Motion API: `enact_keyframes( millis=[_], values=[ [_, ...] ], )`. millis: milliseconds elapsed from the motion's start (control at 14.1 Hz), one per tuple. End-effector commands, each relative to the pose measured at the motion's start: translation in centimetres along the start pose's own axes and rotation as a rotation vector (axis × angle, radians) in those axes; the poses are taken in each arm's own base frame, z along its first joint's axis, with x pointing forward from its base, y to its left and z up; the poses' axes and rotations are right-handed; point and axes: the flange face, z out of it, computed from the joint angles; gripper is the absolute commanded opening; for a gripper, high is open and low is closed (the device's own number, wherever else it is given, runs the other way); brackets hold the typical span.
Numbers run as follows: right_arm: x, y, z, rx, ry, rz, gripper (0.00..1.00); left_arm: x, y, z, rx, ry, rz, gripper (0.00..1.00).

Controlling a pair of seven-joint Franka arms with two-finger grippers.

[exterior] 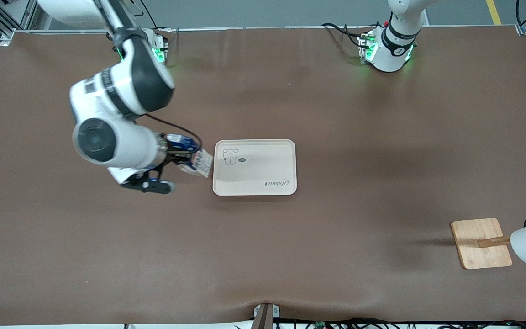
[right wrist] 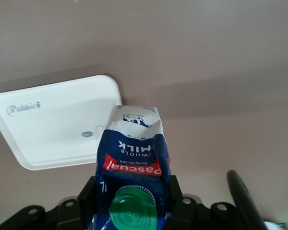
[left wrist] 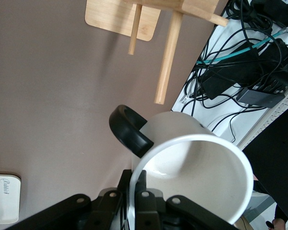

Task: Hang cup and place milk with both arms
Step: 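Hang the mug handle on the tree peg while the right gripper carries milk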

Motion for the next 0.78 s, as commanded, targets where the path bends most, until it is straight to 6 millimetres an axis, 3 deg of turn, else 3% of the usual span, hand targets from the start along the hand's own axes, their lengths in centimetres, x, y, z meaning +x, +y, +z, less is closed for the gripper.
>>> enact_keyframes(
  millis=[0,142,285,711],
  values=[
    [1.7,6.2,-1.7,0.019,-0.031,-0.052,0.00,0.5,0.8,0.1,-0.010,-0.042,-0.013,0.00],
    [2.6,11.1,-1.2,-0.054,-0.028,-0.016,0.00,1.8,1.0,0.7,-0.004,-0.052,-0.037,0.00],
    [3.3,14.7,0.5,-0.143,0.003,0.000,0.00,2.1,1.0,0.7,-0.004,-0.066,-0.050,0.00],
    [5.1,28.5,3.7,-0.109,0.081,-0.122,0.00,3.5,1.5,0.4,-0.016,-0.075,-0.036,0.00]
  ],
)
